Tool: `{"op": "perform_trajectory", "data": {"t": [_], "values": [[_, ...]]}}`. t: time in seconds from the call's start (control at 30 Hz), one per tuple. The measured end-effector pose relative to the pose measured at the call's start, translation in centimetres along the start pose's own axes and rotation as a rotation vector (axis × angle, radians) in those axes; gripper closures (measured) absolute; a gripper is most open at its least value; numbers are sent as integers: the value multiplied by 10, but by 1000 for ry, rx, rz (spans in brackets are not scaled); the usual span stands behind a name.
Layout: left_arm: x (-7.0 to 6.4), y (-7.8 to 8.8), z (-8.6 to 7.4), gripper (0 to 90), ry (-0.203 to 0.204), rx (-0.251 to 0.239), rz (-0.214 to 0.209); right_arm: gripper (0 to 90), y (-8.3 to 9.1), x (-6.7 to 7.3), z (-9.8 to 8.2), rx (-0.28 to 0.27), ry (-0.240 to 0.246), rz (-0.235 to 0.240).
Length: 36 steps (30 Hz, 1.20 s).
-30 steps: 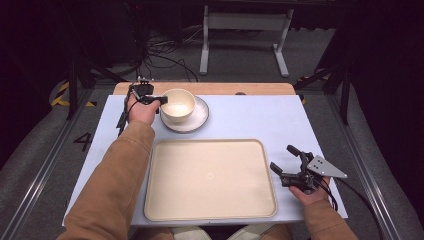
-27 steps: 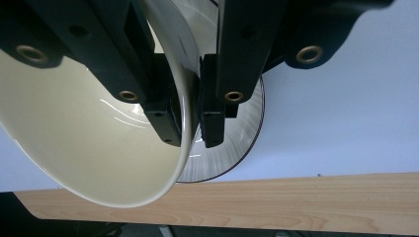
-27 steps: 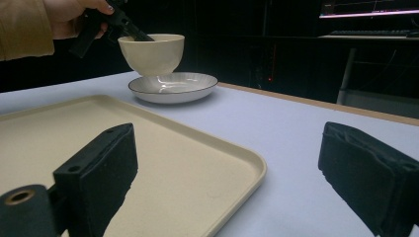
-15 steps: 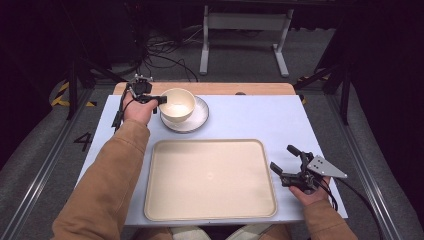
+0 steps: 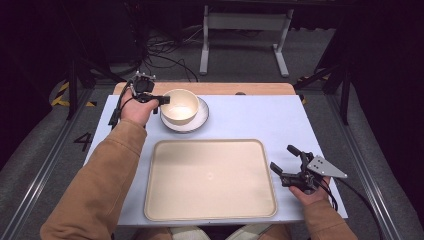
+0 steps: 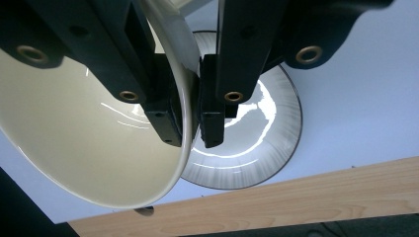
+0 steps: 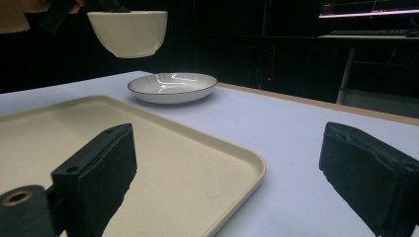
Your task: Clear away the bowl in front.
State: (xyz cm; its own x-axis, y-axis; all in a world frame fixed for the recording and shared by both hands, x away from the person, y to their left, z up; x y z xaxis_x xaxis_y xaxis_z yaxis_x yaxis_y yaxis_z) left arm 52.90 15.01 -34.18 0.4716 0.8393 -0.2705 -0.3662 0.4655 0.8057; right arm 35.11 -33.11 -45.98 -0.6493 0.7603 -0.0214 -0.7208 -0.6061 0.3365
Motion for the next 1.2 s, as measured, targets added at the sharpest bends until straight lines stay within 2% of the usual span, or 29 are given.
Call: {"op": "perform_trajectory", "data": {"t": [0.5, 0.57, 0.87, 1.2], "values": [[-33, 17, -11, 814, -145, 54, -58, 80, 0, 0, 0, 2, 1, -1], [-35, 17, -12, 814, -153, 62, -65, 80, 0, 0, 0, 1, 1, 1], [-61, 25, -22, 814, -241, 82, -122, 80, 0, 0, 0, 1, 4, 2], [-78, 29, -30, 815, -303, 109, -169, 81, 0, 0, 0, 1, 6, 1]]}}
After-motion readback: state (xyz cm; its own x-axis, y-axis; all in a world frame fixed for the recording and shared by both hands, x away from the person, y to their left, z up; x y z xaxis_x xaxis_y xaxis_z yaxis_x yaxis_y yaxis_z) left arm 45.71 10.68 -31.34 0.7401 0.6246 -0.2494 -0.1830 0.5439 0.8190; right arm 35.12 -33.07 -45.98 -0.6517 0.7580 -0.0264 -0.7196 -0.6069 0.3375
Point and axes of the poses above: each handheld gripper's, and its own axes: y roughly backward along the jaws, z roughly out of its top, x roughly to its left, the point moved 1 cm from there along -y, roughly forward along the jaws, and after that the axes turned 14 degrees about x, right-handed, at the moved point
